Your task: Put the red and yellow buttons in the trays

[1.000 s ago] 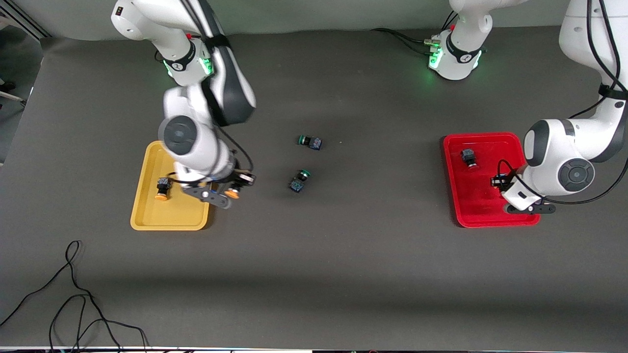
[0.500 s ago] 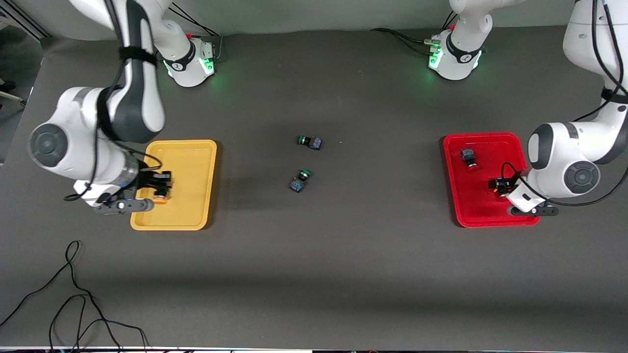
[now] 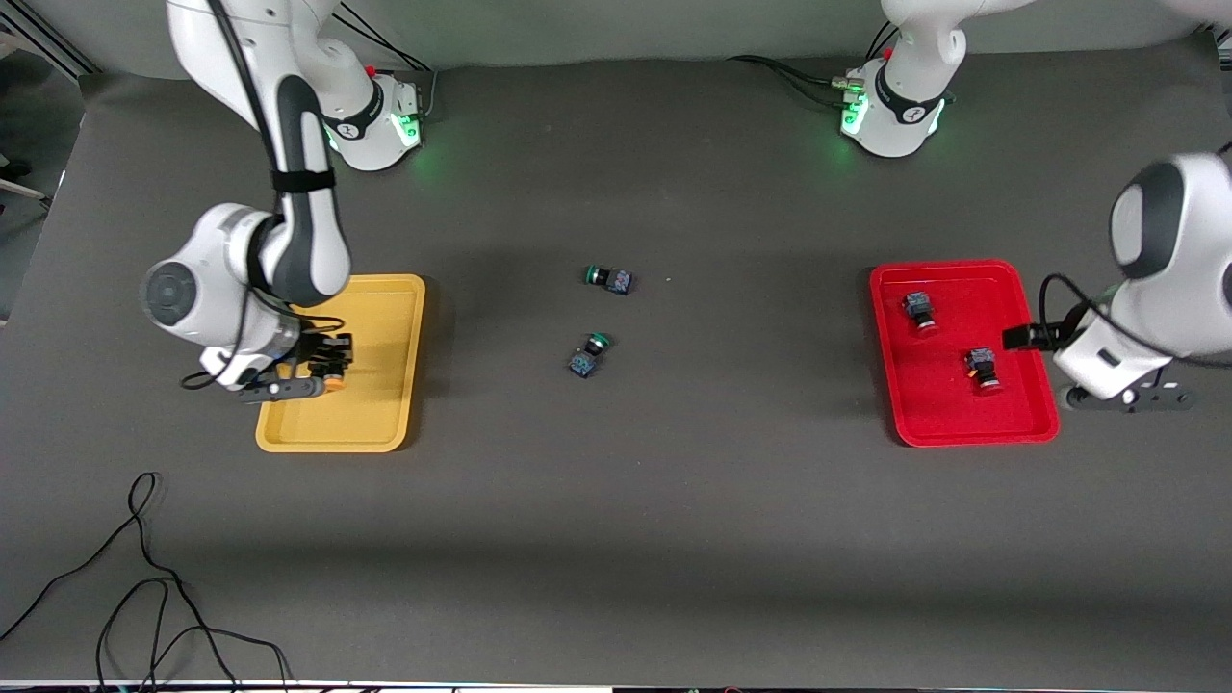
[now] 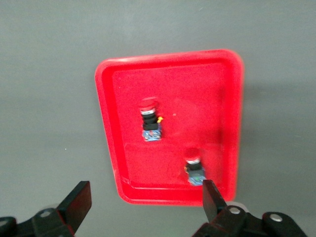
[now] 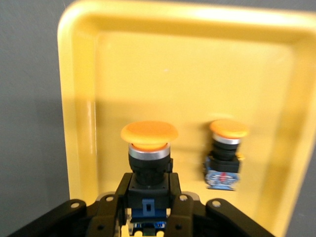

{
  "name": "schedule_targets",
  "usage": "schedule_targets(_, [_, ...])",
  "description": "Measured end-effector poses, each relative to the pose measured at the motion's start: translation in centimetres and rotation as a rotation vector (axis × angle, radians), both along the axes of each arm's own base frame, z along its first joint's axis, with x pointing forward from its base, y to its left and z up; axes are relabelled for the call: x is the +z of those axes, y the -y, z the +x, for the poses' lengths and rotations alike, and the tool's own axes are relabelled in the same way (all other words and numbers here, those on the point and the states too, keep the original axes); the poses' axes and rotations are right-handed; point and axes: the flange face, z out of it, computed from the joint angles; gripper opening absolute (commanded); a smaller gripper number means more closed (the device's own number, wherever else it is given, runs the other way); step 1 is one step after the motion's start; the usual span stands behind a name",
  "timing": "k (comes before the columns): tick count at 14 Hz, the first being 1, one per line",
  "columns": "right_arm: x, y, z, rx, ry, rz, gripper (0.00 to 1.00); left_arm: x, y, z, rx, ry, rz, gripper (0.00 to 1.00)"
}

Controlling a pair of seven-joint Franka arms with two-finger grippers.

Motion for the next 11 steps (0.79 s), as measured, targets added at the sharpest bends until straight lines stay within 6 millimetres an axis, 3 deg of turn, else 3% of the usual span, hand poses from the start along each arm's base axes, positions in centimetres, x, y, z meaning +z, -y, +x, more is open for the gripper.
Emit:
schedule_targets(2, [-2.4, -1.4, -0.3, 0.011, 0.000, -0.002, 0.20, 3.8, 1.4, -1.0, -0.009, 0.002, -0.002, 1.00])
schedule_targets(3, [-3.5, -1.7, -0.4, 0.020, -0.002, 0.001, 0.30, 5.3, 1.9, -1.3, -0.014, 0.000, -0.001, 1.00])
schedule_targets(4, [-4.3, -1.6, -0.5, 0.028, -0.003, -0.001, 0.81, 6.6, 2.2, -1.4, -0.016, 0.004, 0.000, 1.00])
schedule_targets(5, [-4.9, -1.4, -0.6, 0.032, -0.004, -0.007, 1.00, 7.7, 2.3, -1.3, -0.017, 0.018, 0.000, 1.00])
schedule_targets(9, [-4.1, -1.6, 0.5, 0.034, 0.019, -0.002, 1.00, 11.3, 2.6, -2.1, -0.010, 0.080, -0.018, 1.00])
schedule_targets(11, [-1.6, -1.7, 2.2, 0.040, 0.020, 0.013, 1.00, 13.2, 3.0, -3.0, -0.008, 0.114, -0.037, 1.00])
